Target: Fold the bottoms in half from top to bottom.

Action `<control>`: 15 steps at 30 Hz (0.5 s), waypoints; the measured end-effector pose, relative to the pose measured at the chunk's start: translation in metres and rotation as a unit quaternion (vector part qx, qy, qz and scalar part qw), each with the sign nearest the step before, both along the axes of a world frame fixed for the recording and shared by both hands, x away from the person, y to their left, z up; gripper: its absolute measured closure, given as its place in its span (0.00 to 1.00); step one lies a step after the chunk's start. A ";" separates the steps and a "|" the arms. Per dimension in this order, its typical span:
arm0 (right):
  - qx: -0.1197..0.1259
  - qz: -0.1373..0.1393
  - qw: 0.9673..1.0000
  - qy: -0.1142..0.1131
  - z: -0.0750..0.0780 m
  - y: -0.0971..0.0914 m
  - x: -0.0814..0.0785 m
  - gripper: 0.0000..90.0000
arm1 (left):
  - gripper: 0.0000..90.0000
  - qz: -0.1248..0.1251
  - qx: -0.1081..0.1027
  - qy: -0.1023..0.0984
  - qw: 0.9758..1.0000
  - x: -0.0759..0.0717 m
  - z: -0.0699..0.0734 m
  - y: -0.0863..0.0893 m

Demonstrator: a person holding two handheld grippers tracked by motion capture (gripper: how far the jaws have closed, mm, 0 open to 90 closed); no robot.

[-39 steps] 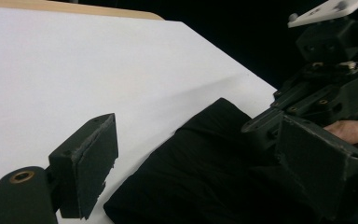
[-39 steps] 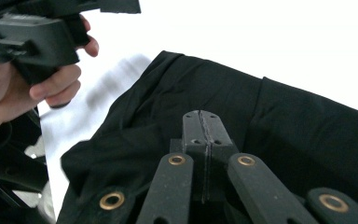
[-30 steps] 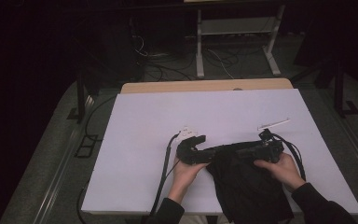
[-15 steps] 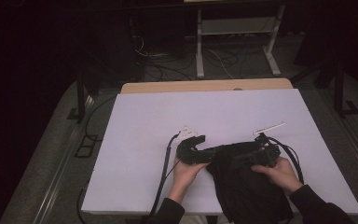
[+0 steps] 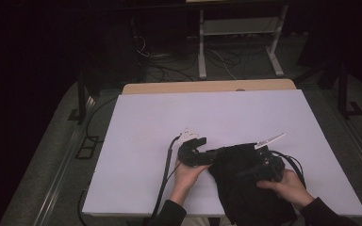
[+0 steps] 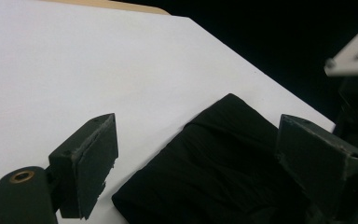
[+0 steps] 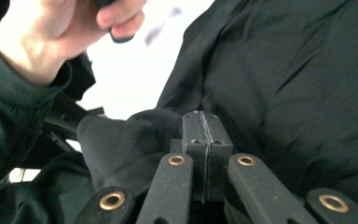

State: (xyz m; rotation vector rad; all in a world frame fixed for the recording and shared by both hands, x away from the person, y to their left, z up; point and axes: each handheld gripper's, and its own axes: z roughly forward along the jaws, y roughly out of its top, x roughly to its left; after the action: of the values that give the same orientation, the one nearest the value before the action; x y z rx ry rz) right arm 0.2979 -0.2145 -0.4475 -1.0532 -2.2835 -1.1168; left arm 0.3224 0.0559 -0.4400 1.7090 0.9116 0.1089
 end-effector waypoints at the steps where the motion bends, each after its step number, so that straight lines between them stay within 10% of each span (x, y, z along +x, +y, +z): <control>1: 0.000 0.004 1.000 0.001 -0.001 0.000 -0.003 0.98 | 0.15 0.000 0.000 -0.001 1.000 0.000 0.000 0.000; 15: 0.004 0.029 0.999 0.016 -0.004 -0.003 -0.029 0.98 | 0.14 -0.002 0.004 0.005 1.000 0.001 -0.003 -0.004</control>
State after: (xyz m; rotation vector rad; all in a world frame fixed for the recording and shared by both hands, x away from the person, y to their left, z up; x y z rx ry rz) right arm 0.2694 -0.2175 -0.4520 -0.9897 -2.2678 -1.0770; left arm 0.3235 0.0519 -0.4432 1.7192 0.9162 0.1022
